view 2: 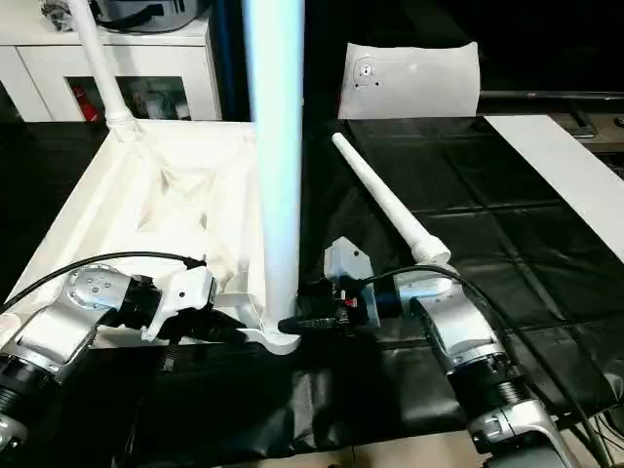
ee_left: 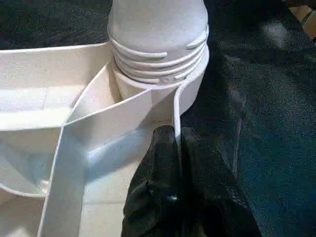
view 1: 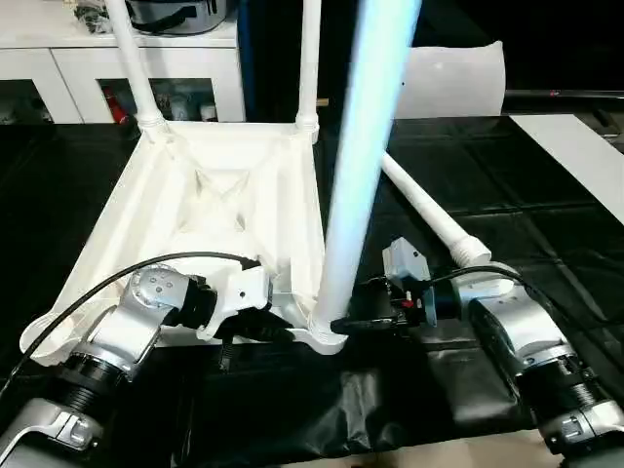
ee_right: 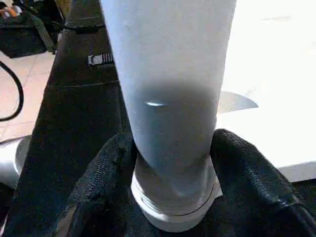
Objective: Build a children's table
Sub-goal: Rotate leg to tighten
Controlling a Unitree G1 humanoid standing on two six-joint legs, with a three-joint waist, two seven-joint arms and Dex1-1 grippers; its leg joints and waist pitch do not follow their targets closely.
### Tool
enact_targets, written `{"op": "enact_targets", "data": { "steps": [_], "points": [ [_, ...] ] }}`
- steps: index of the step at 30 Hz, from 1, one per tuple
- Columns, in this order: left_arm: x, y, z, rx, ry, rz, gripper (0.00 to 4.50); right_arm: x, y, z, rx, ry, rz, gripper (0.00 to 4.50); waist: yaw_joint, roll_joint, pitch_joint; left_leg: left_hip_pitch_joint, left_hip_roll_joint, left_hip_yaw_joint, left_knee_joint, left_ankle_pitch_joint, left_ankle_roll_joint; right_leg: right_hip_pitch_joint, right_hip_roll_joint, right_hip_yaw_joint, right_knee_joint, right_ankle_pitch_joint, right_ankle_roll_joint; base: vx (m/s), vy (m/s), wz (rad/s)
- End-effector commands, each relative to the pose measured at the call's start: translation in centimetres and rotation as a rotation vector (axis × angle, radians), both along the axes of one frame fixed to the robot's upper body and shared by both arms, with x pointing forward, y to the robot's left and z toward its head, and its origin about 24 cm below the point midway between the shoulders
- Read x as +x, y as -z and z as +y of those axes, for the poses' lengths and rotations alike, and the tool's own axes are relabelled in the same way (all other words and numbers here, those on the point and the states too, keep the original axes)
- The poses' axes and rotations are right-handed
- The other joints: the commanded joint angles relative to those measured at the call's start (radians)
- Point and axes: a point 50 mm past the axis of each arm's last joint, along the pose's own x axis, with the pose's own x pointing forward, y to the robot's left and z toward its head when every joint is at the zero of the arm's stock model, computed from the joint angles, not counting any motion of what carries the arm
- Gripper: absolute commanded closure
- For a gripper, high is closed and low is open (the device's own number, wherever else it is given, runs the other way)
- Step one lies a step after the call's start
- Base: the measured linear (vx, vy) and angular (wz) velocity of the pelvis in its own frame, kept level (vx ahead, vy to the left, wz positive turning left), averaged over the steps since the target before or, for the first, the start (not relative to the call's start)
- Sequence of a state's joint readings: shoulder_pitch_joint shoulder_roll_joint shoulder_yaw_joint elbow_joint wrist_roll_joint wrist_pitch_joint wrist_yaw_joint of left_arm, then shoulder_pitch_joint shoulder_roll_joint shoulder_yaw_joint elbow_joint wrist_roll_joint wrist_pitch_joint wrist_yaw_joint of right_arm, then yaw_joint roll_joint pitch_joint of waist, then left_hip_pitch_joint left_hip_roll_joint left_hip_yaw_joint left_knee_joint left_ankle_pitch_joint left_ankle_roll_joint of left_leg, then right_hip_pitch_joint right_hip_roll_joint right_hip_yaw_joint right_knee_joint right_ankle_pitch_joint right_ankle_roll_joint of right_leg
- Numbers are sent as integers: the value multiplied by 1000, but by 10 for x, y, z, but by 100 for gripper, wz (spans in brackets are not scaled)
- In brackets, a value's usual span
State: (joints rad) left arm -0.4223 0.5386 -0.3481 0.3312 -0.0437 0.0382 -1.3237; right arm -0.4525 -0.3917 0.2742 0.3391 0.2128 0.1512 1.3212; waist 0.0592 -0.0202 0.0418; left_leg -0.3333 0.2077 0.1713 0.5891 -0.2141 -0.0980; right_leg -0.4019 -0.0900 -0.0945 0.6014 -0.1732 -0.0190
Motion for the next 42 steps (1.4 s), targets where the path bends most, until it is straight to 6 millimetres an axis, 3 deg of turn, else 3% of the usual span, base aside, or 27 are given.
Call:
{"op": "enact_targets", "data": {
  "steps": [1,16,17,18,19,20,21,22,23,24,25,26,27,29,32,35,37,39,42],
  "points": [
    [-4,1,-8,22,68,0,450,0,1,5,0,-39,31,240,0,2,-55,-9,25,0,-72,-167,44,54,-51,54,-64,-252,-207,0,0,0],
    [2,1,-8,3,4,-10,450,-3,2,7,16,-68,63,256,2,3,-56,-8,25,1,-71,-161,42,55,-52,54,-63,-239,-211,0,0,0],
    [4,1,-9,-16,-47,-19,450,-6,4,7,20,-61,65,256,1,9,-55,-9,26,2,-71,-166,38,55,-51,54,-63,-233,-213,0,0,0],
    [7,1,-9,-31,-99,-26,450,-9,5,7,29,-50,67,256,6,22,-55,-4,26,1,-71,-175,34,53,-51,55,-64,-233,-216,0,0,0],
    [9,1,-9,-41,-138,-25,450,-11,7,7,41,-33,67,256,8,24,-54,-3,26,1,-72,-181,33,52,-51,54,-67,-232,-217,0,0,0],
    [11,1,-10,-50,-173,-27,450,-14,8,7,58,-11,67,256,10,14,-53,-3,24,2,-72,-195,33,53,-48,54,-68,-241,-212,0,0,0],
    [12,1,-10,-56,-194,-27,450,-15,9,8,69,4,66,256,13,13,-52,-4,23,1,-73,-206,33,55,-51,54,-72,-281,-200,0,0,0],
    [14,0,-12,-80,-243,-22,450,-18,12,9,88,40,67,256,16,30,-52,-3,23,-1,-74,-211,28,54,-53,54,-73,-294,-196,0,0,0],
    [16,0,-13,-97,-277,-17,450,-20,13,10,100,64,68,256,16,21,-50,-3,23,1,-74,-223,24,53,-52,53,-79,-323,-182,0,0,0],
    [18,-2,-16,-127,-333,-17,450,-21,17,12,119,123,75,256,18,26,-51,-4,20,-2,-75,-232,21,54,-53,51,-80,-358,-168,0,0,0],
    [20,-2,-18,-142,-359,-15,450,-22,20,13,127,157,77,256,16,22,-49,-7,21,-2,-77,-233,21,55,-52,51,-84,-371,-159,0,0,0],
    [23,-4,-24,-174,-437,-13,450,-24,27,17,146,265,84,256,16,27,-48,-7,19,-3,-77,-235,18,54,-52,50,-87,-399,-144,0,0,0],
    [23,-4,-24,-174,-437,-13,450,-24,27,17,146,265,84,256,10,21,-47,-10,15,-4,-76,-233,16,54,-52,47,-91,-426,-130,0,0,0],
    [25,-4,-27,-186,-478,-12,450,-24,31,20,153,324,87,256,-4,21,-49,-18,11,-6,-74,-220,24,57,-51,43,-93,-461,-107,0,0,0],
    [29,-4,-44,-213,-599,-4,450,-18,39,37,171,532,89,256,-21,27,-48,-17,6,-3,-70,-217,39,48,-49,43,-104,-509,-88,0,0,0],
    [35,-6,-59,-232,-690,-11,450,-10,41,52,155,681,93,257,-35,26,-48,-21,4,-6,-72,-206,29,46,-45,38,-104,-519,-73,0,0,0],
    [37,-7,-64,-239,-722,-15,450,-7,42,57,137,732,95,257,-43,32,-52,-20,5,-7,-72,-206,39,45,-44,39,-104,-480,-84,0,0,0],
    [41,-11,-73,-249,-772,-39,450,3,43,64,101,863,137,257,-50,31,-54,-24,7,-9,-74,-190,43,49,-42,40,-97,-417,-105,0,0,0],
    [40,-14,-81,-245,-744,-69,450,8,39,68,123,894,132,257,-48,30,-58,-21,7,-4,-71,-159,58,49,-45,45,-93,-344,-127,0,0,0]
  ]
}}
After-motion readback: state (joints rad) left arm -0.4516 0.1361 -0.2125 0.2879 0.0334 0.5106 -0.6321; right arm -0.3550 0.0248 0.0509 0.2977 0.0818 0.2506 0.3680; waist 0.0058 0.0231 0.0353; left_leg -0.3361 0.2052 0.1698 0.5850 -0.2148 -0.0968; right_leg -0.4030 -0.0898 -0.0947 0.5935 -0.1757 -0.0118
